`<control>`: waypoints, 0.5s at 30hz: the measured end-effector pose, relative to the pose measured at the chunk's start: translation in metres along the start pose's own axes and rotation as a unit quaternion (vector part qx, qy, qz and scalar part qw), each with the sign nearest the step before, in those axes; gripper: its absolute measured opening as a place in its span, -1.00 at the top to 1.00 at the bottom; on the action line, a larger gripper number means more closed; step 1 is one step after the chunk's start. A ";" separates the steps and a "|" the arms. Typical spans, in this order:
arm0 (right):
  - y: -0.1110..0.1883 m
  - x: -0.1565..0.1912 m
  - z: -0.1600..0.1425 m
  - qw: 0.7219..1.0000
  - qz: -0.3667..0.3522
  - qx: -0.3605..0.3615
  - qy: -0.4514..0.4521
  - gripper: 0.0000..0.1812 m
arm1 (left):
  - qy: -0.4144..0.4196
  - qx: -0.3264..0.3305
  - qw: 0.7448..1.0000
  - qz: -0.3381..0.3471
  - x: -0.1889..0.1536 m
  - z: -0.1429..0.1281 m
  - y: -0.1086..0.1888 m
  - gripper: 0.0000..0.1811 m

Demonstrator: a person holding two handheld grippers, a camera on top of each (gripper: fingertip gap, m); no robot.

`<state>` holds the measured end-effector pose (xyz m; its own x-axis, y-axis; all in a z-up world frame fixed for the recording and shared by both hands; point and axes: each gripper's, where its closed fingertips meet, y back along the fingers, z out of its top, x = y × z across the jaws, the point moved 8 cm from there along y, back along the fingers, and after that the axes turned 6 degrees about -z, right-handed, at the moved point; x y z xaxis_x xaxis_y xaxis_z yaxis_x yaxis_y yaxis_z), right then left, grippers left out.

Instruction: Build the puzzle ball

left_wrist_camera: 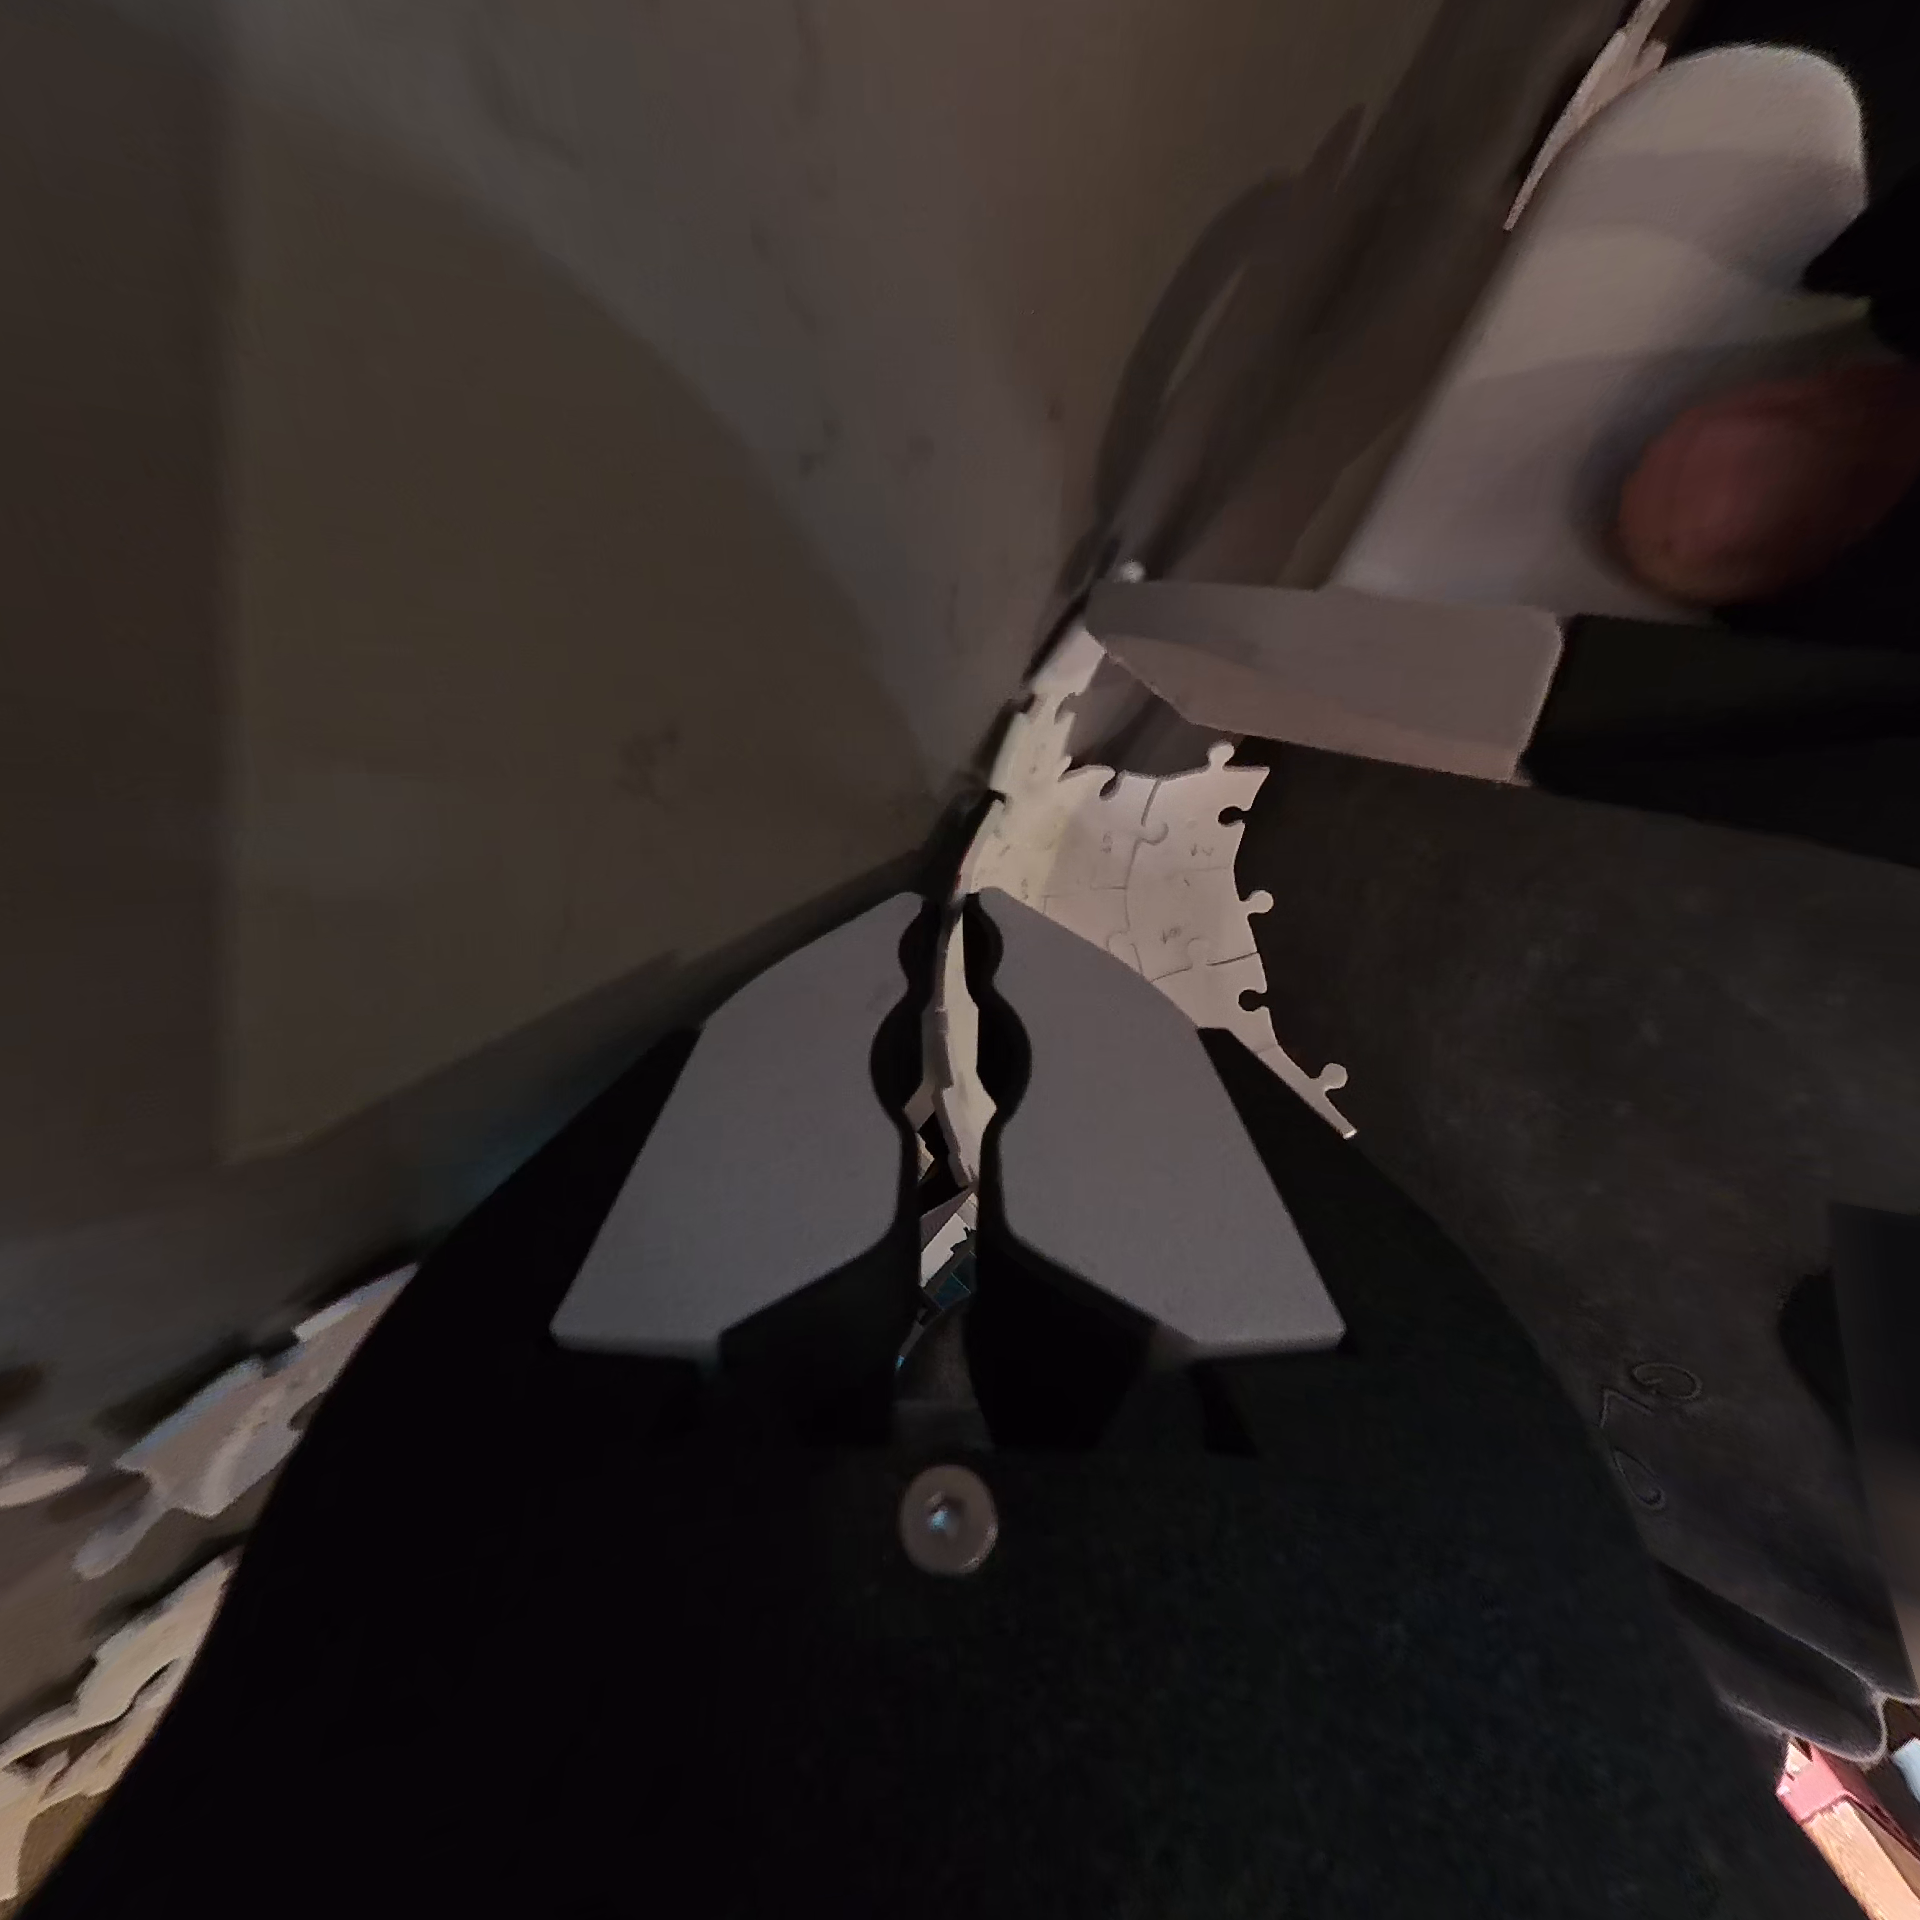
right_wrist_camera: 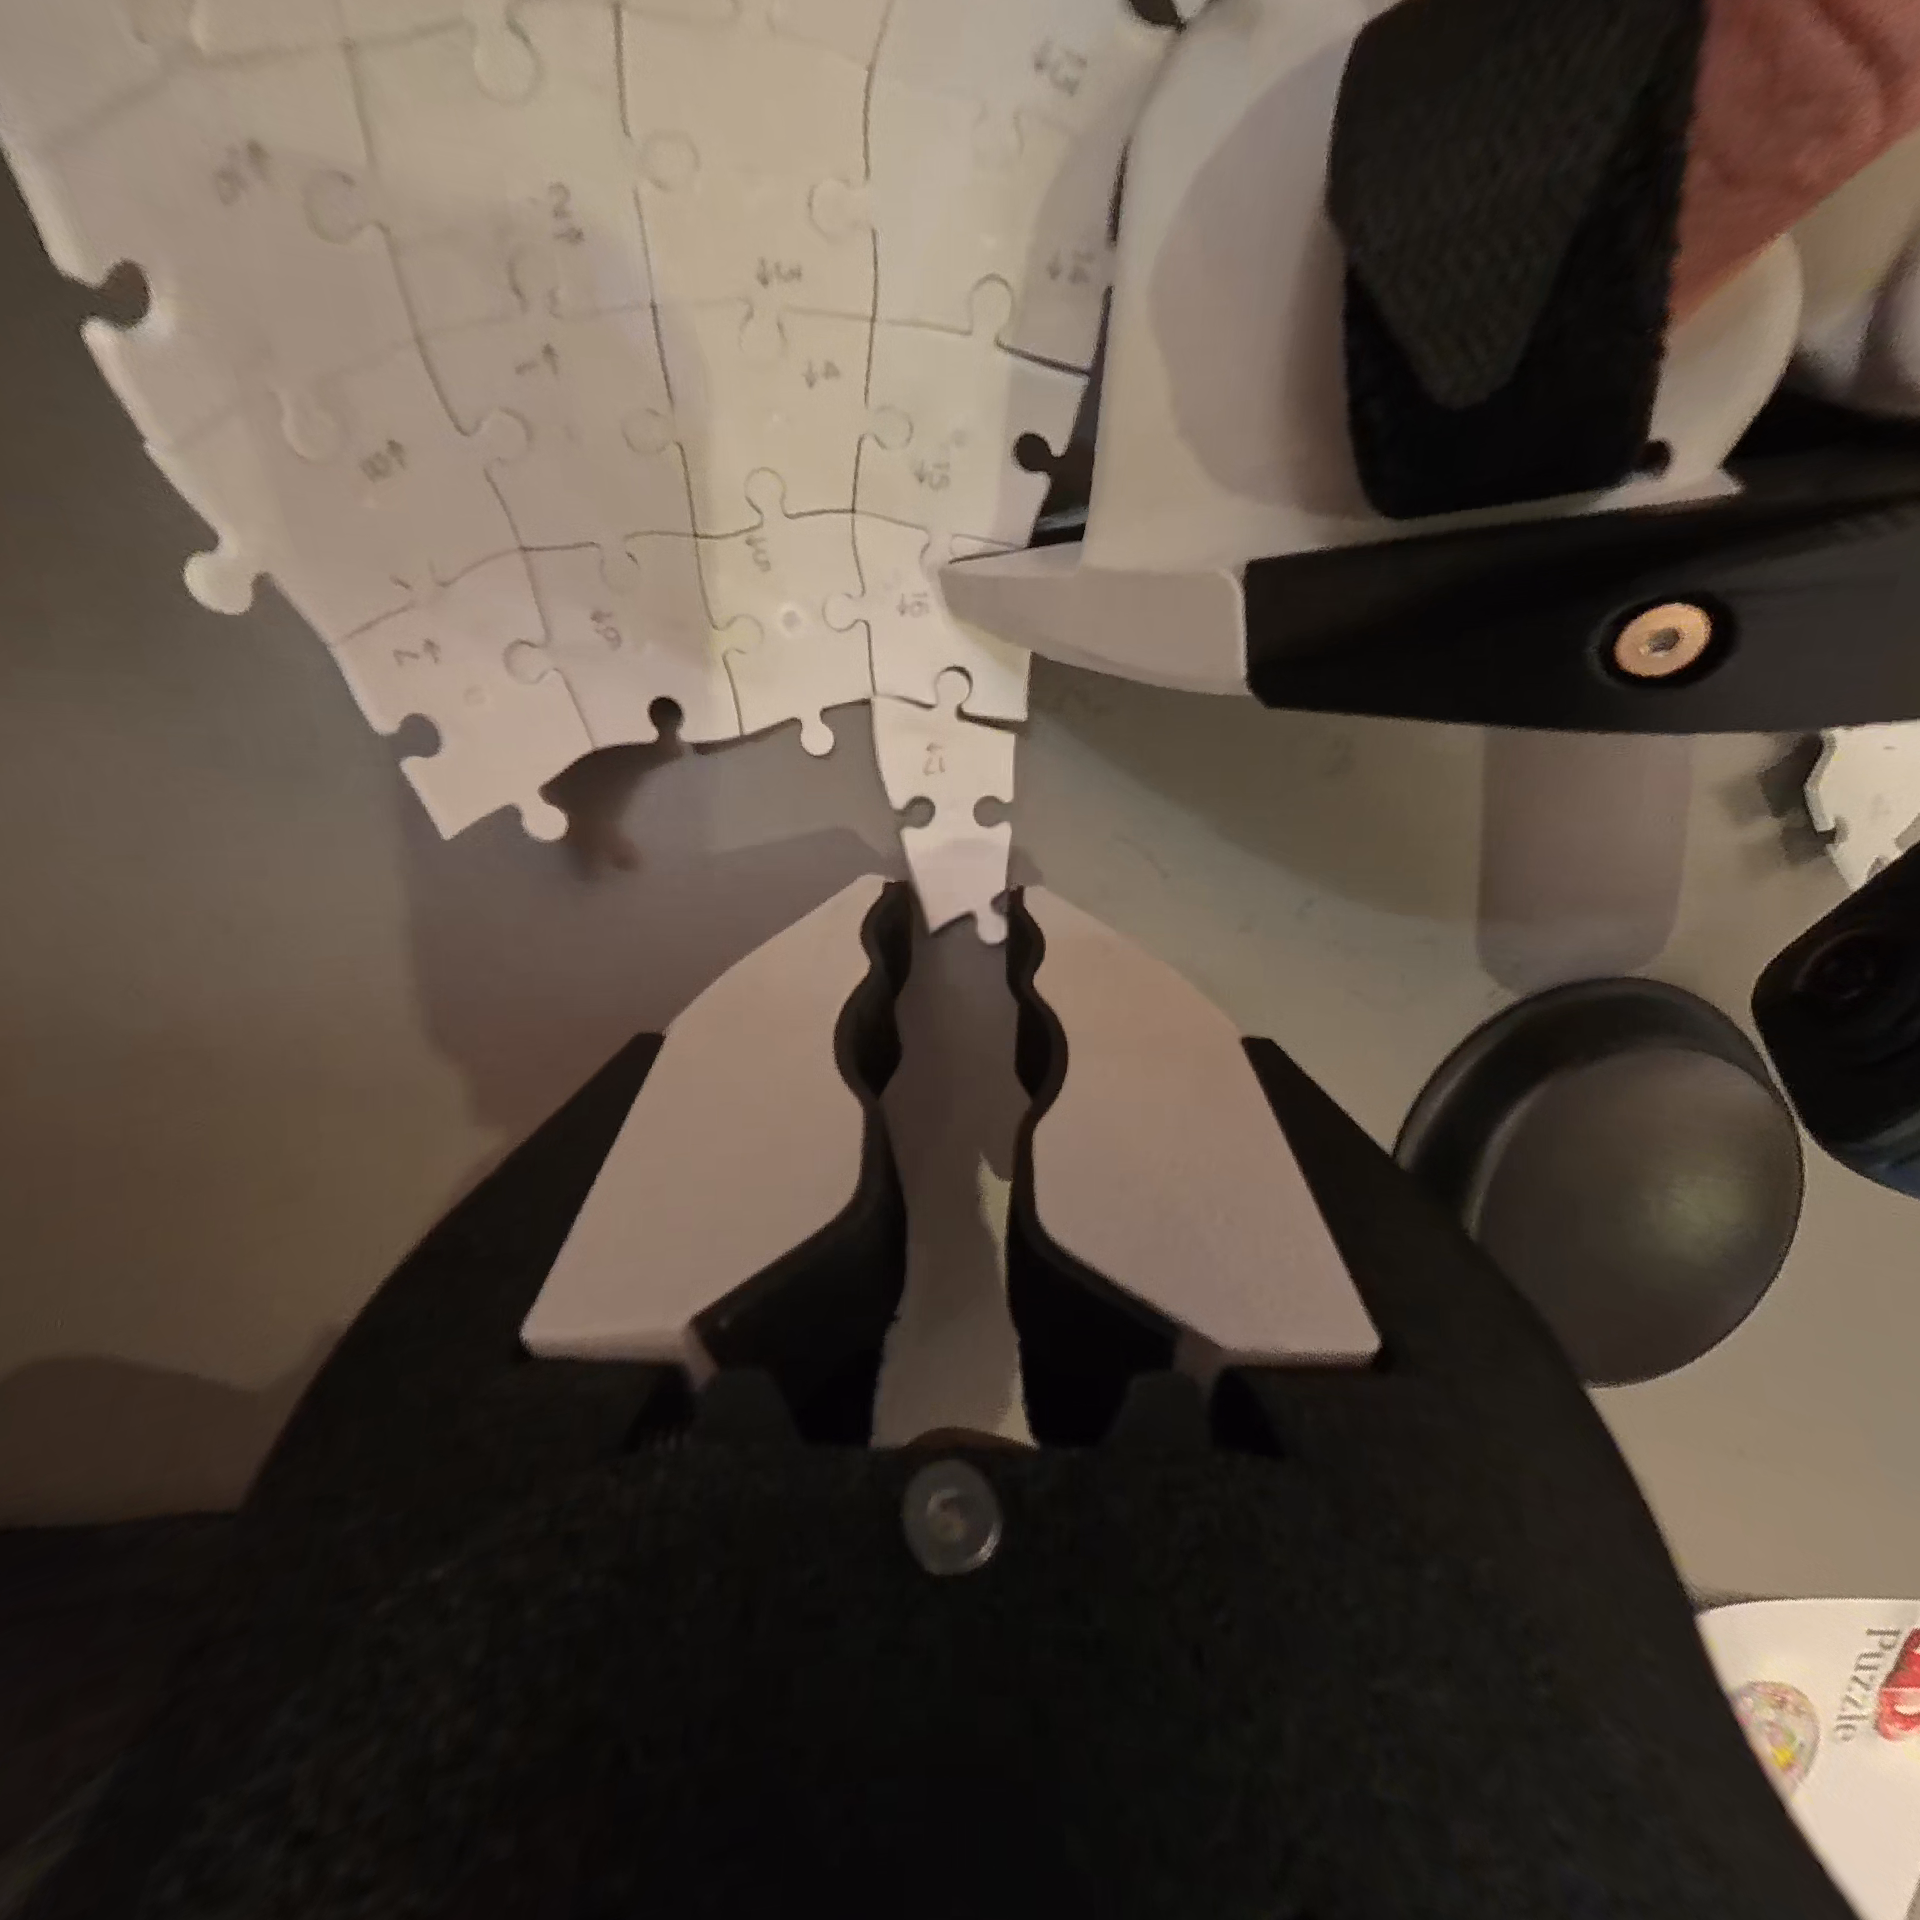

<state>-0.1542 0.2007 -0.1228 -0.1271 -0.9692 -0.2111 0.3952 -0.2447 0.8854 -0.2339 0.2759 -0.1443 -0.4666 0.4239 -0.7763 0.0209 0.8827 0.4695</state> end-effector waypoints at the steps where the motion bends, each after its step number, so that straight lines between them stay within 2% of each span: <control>1: 0.000 0.000 0.000 1.000 0.003 -0.002 -0.003 0.78 | 0.000 0.000 1.000 0.000 0.000 0.000 0.000 0.96; 5: 0.005 -0.001 0.004 1.000 -0.002 -0.025 -0.014 0.75 | 0.000 -0.002 1.000 -0.001 0.000 -0.001 0.000 0.96; 6: 0.006 -0.001 0.006 0.999 0.001 -0.037 -0.019 0.77 | 0.000 -0.003 1.000 -0.001 0.000 -0.001 0.000 0.96; 8: 0.008 0.003 0.011 0.998 0.026 -0.060 -0.023 0.97 | 0.000 -0.003 1.000 0.001 0.000 -0.001 0.000 0.96; 15: -0.008 0.005 0.015 0.997 0.019 -0.066 -0.024 1.00 | 0.002 -0.002 1.000 -0.001 0.000 -0.001 -0.001 0.96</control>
<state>-0.1716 0.1985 -0.1250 -0.1522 -0.9762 -0.1543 0.5168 -0.2117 0.8295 -0.2344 0.2747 -0.1441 -0.4704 0.4221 -0.7749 0.0170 0.8824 0.4703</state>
